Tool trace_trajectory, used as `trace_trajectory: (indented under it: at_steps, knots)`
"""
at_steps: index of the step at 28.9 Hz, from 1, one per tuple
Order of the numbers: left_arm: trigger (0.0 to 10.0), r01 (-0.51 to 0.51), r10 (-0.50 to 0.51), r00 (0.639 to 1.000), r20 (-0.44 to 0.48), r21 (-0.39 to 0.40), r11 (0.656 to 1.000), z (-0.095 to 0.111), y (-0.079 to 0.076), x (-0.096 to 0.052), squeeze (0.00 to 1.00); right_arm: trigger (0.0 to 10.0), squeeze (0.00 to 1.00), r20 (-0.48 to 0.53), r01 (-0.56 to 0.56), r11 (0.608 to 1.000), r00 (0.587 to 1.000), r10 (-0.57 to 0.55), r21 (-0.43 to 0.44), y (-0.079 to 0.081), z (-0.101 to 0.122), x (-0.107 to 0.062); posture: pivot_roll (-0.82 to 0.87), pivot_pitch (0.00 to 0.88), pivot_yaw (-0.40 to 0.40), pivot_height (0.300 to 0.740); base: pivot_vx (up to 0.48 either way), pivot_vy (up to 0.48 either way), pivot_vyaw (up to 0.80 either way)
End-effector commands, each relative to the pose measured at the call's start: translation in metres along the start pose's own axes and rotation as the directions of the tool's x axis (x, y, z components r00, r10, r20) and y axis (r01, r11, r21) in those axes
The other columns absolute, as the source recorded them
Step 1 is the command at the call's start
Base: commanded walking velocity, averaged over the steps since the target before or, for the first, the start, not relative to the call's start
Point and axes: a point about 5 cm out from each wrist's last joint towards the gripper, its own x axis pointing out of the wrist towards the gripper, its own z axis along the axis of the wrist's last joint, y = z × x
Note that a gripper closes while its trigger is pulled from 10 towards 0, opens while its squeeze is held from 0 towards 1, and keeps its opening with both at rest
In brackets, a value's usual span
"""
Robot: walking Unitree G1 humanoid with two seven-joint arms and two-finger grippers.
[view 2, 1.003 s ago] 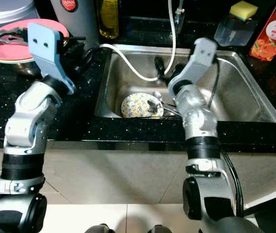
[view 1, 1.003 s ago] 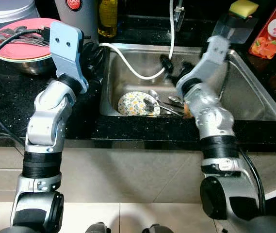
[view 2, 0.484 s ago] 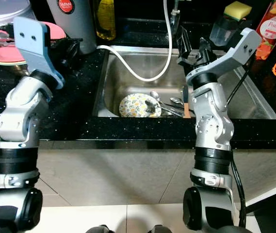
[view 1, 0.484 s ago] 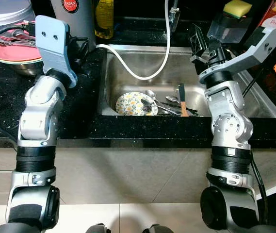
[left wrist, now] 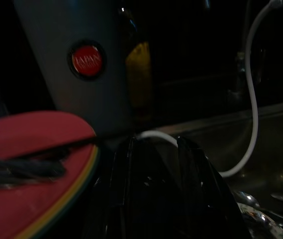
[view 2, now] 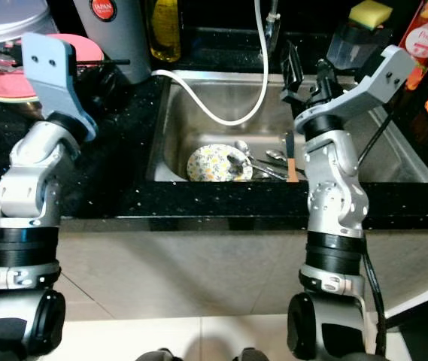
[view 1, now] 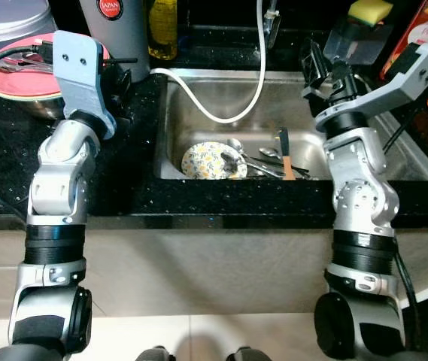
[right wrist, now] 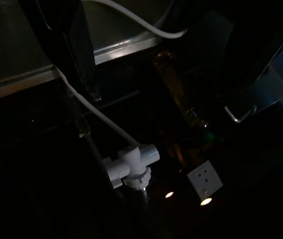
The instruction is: Kitchen organization
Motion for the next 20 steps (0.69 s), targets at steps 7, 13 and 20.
trace_trajectory:
  at_steps: [7,13,20]
  knots:
    - [10.0,-0.038,0.039,0.998,-0.044,0.014,0.999,-0.006,0.006,0.004,0.0,10.0,0.0,-0.02,-0.007,1.0,1.0,0.007,-0.006,0.003,-0.005,-0.001,0.08,0.037,-0.027,0.74,0.0,0.0,0.0]
    - [10.0,-0.051,0.067,0.993,-0.102,0.146,0.988,-0.01,0.01,0.006,0.0,10.0,0.0,-0.02,-0.016,1.0,1.0,0.016,-0.012,0.004,-0.003,-0.002,0.08,0.035,-0.024,0.74,0.0,0.0,0.0]
    - [10.0,0.097,-0.047,0.994,-0.098,0.607,0.788,0.01,0.023,-0.007,0.0,10.0,0.0,-0.02,-0.014,1.0,1.0,0.013,-0.02,0.004,-0.002,-0.006,0.07,0.031,-0.019,0.74,0.0,0.0,0.0]
